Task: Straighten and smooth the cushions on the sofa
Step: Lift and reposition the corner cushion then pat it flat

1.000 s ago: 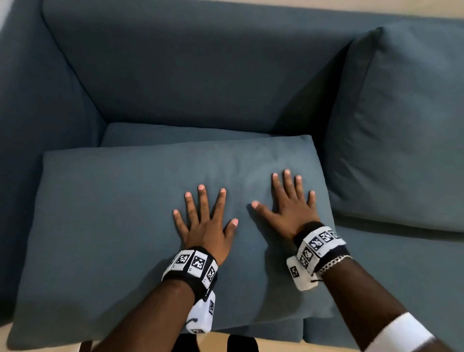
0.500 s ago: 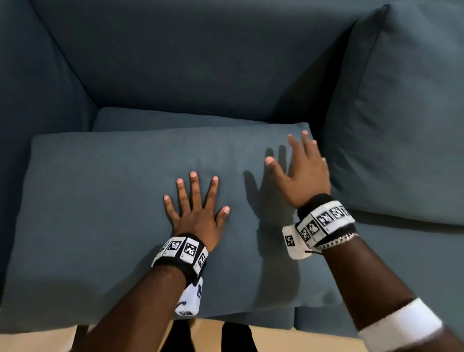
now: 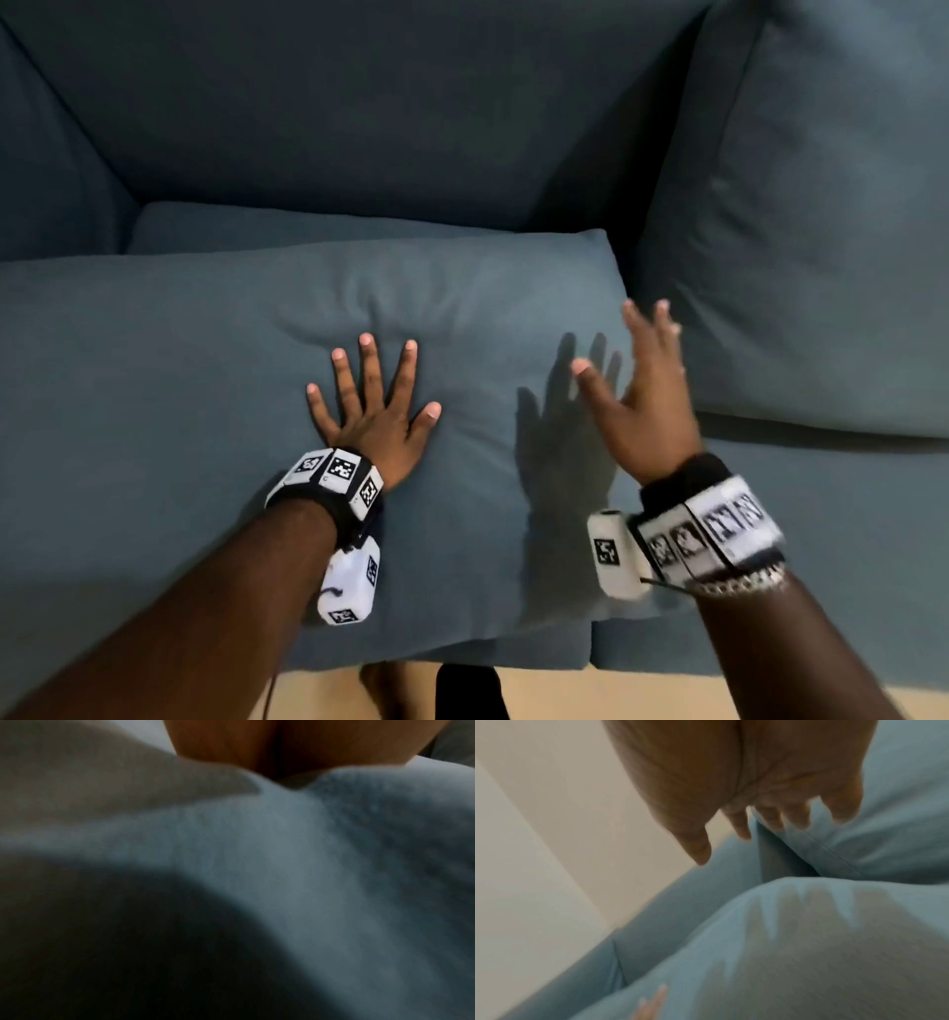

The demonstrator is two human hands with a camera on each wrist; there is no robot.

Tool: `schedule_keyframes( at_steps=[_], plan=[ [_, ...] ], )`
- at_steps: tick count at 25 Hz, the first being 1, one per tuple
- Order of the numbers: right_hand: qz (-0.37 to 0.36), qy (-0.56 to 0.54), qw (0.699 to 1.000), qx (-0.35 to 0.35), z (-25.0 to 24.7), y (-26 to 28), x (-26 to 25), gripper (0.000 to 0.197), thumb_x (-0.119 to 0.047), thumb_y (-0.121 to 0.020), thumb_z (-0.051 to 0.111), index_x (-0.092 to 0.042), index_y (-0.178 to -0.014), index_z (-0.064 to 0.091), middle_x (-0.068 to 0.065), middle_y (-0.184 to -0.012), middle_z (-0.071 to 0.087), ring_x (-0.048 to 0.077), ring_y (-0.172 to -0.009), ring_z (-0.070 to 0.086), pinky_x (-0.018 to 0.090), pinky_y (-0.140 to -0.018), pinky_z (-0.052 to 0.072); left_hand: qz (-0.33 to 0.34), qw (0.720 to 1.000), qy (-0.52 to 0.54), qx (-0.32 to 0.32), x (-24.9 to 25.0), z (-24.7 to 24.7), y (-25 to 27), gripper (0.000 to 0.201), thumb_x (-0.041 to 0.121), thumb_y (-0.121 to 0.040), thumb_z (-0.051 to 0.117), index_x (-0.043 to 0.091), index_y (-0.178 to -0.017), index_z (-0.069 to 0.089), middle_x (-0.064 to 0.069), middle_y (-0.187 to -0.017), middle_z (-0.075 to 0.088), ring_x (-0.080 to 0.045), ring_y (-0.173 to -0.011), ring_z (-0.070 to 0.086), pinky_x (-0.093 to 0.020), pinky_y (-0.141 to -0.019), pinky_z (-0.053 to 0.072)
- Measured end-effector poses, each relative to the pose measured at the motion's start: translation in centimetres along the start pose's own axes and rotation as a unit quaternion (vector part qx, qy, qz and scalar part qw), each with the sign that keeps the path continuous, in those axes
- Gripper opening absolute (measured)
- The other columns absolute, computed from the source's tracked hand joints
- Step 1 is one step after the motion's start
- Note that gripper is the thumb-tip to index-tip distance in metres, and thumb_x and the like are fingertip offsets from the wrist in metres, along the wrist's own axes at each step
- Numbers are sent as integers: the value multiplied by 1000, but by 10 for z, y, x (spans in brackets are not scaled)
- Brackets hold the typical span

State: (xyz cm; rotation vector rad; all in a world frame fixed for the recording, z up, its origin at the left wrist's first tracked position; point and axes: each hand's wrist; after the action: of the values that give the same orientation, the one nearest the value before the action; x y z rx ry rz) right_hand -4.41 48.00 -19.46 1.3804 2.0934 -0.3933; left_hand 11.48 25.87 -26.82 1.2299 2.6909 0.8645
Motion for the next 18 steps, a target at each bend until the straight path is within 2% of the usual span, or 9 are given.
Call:
schedule_keyframes(
  at_steps=[2, 3, 5, 7, 9, 12, 14, 15, 18],
  plan=[
    [-58, -84, 974, 201, -10, 22, -11, 69, -40, -101, 58, -12, -159, 33, 16, -171, 17, 28, -159, 17, 44, -128, 16, 5, 1000, 12, -13, -5, -3, -6, 74, 70, -98, 21, 52, -151, -27, 6, -160, -41, -30, -149, -35, -65, -116, -15],
    [-45, -26, 977, 205, 2, 35, -11, 71, -43, -102, 54, -13, -161, 28, 16, -172, 13, 29, -160, 13, 47, -128, 13, 11, 1000, 17, -11, -5, -1, -6, 74, 70, -98, 21, 52, -151, -26, 6, -160, -41, -30, -149, -35, -65, -116, -16],
    [34, 130, 991, -20, 54, 65, -2, 80, -69, -100, 24, -29, -166, 3, 5, -174, -10, 27, -161, -8, 61, -126, 3, 18, 1000, 17, -16, -6, 1, 1, 75, 71, -97, 22, 52, -151, -26, 5, -160, -42, -30, -148, -37, -66, -115, -17],
    [49, 221, 956, -187, 94, 75, 24, 81, -78, -93, -1, -38, -162, -16, -3, -170, -28, 24, -158, -23, 65, -124, 1, 25, 999, 16, -12, -6, 6, 9, 78, 73, -96, 22, 51, -151, -27, 4, -159, -43, -31, -148, -37, -67, -115, -16],
    [63, 217, 950, -215, 77, 67, 23, 79, -77, -97, 12, -41, -162, -12, -4, -170, -26, 23, -158, -21, 64, -125, 0, 30, 999, 11, 8, -8, 4, 10, 78, 74, -95, 22, 50, -152, -26, 3, -161, -41, -32, -149, -35, -68, -115, -15],
    [-10, 76, 997, -20, 11, 81, -16, 75, -58, -101, 46, -31, -165, 16, 2, -174, -9, 26, -161, -7, 56, -127, 4, 43, 999, 24, 6, -8, -2, 9, 77, 73, -96, 23, 51, -153, -23, 3, -163, -37, -32, -150, -32, -68, -116, -14],
    [-43, -37, 976, 209, -1, 101, -29, 69, -44, -104, 53, -15, -161, 29, 15, -173, 6, 30, -161, 5, 46, -129, 10, 48, 998, 30, 3, -12, -5, 12, 76, 74, -95, 25, 54, -152, -21, 4, -164, -35, -32, -152, -30, -67, -116, -13],
    [-52, -23, 969, 241, 14, 103, -33, 68, -43, -104, 50, -10, -160, 29, 20, -171, 9, 34, -160, 8, 48, -129, 12, 59, 998, 28, 12, -14, -7, 14, 76, 75, -94, 26, 56, -152, -19, 5, -165, -31, -31, -153, -27, -65, -117, -11],
    [-31, 187, 982, -4, 112, 126, -24, 73, -62, -104, 19, -27, -166, 6, 7, -174, -4, 30, -161, -6, 64, -126, 6, 105, 993, -12, 50, -37, -9, 33, 75, 76, -93, 29, 58, -153, -10, 8, -170, -16, -26, -157, -12, -57, -121, -1]
  ],
)
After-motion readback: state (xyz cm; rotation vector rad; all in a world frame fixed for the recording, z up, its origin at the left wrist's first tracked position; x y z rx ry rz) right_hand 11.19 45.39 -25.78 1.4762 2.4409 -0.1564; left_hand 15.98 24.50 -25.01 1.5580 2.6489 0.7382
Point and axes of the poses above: each hand's wrist, its own y-axis away from the middle knuckle, its own z-axis out of the palm, x = y × z
